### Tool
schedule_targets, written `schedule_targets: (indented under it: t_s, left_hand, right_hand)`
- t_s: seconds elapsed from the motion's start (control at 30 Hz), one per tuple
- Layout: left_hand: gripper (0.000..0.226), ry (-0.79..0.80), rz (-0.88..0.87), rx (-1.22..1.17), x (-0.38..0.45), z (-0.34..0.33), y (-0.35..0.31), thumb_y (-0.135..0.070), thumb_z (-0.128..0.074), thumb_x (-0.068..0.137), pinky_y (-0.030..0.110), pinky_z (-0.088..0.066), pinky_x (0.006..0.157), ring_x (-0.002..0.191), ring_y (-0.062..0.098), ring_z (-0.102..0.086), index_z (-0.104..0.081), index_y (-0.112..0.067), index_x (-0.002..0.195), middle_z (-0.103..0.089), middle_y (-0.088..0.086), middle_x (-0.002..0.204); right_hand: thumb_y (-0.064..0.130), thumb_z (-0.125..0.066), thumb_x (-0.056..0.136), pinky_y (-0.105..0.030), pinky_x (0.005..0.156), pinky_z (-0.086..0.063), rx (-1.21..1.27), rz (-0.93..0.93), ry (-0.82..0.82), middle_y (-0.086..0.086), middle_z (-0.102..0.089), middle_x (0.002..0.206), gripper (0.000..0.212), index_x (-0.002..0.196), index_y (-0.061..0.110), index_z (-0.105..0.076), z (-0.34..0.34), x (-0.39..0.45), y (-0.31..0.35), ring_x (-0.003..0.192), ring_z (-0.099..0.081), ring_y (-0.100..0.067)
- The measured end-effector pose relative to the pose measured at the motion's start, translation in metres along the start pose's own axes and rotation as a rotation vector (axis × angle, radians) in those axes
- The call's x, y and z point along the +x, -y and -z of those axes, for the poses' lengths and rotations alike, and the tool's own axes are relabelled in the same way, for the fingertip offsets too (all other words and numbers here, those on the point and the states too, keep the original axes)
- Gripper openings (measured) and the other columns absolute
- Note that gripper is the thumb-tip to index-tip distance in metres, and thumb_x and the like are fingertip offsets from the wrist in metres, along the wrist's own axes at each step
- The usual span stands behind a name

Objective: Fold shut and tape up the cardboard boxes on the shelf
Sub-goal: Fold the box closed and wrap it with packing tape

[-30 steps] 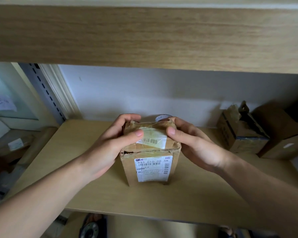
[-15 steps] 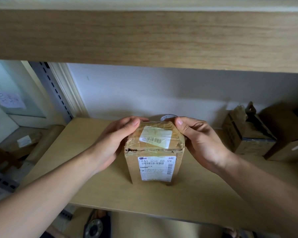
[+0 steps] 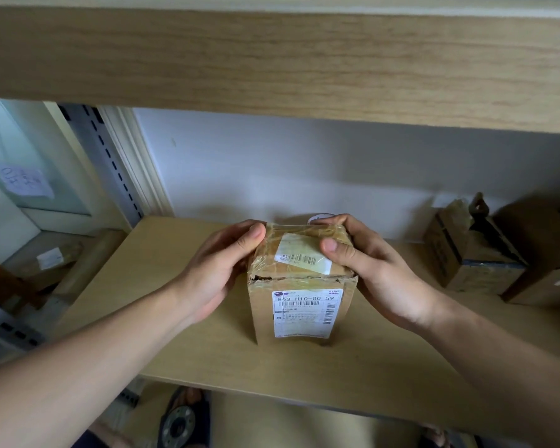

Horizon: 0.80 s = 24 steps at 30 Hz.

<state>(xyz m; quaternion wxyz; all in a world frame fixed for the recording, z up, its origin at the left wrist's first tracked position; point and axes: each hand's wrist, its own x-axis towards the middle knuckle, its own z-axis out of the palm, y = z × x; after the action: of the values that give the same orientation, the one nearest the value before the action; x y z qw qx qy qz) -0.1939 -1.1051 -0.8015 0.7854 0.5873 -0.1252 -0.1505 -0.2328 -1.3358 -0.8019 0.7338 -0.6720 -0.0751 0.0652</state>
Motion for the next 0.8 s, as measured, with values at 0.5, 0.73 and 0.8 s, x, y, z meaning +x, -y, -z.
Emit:
schedule_targets:
  t_s: [0.5, 0.73, 0.8]
  left_hand:
    - [0.056, -0.069, 0.117, 0.071, 0.006, -0.008, -0.004, -0.05, -0.064, 0.093, 0.048, -0.048, 0.108, 0.118, 0.036, -0.068, -0.068, -0.001, 0.12, -0.072, 0.02, 0.122]
    - [0.053, 0.12, 0.164, 0.095, 0.004, 0.003, -0.005, -0.029, -0.069, 0.089, 0.045, -0.041, 0.105, 0.114, 0.027, -0.06, -0.054, 0.006, 0.126, -0.063, 0.02, 0.121]
    - [0.043, 0.114, 0.194, 0.036, 0.003, 0.007, -0.005, -0.028, -0.066, 0.09, 0.045, -0.032, 0.116, 0.119, 0.026, -0.055, -0.06, 0.001, 0.121, -0.061, 0.017, 0.125]
  right_hand:
    - [0.034, -0.072, 0.086, -0.048, 0.105, -0.048, -0.055, 0.026, -0.036, -0.026, -0.064, 0.126, 0.047, 0.122, 0.006, -0.06, -0.003, -0.002, 0.006, 0.12, -0.063, -0.041]
    - [0.029, -0.069, 0.088, -0.044, 0.104, -0.048, -0.046, -0.002, 0.01, -0.021, -0.067, 0.125, 0.042, 0.123, 0.008, -0.06, 0.0, 0.0, 0.009, 0.117, -0.066, -0.034]
    - [0.026, -0.065, 0.089, -0.041, 0.103, -0.049, -0.015, -0.021, 0.035, -0.021, -0.068, 0.124, 0.041, 0.126, 0.008, -0.059, 0.004, 0.0, 0.011, 0.116, -0.066, -0.033]
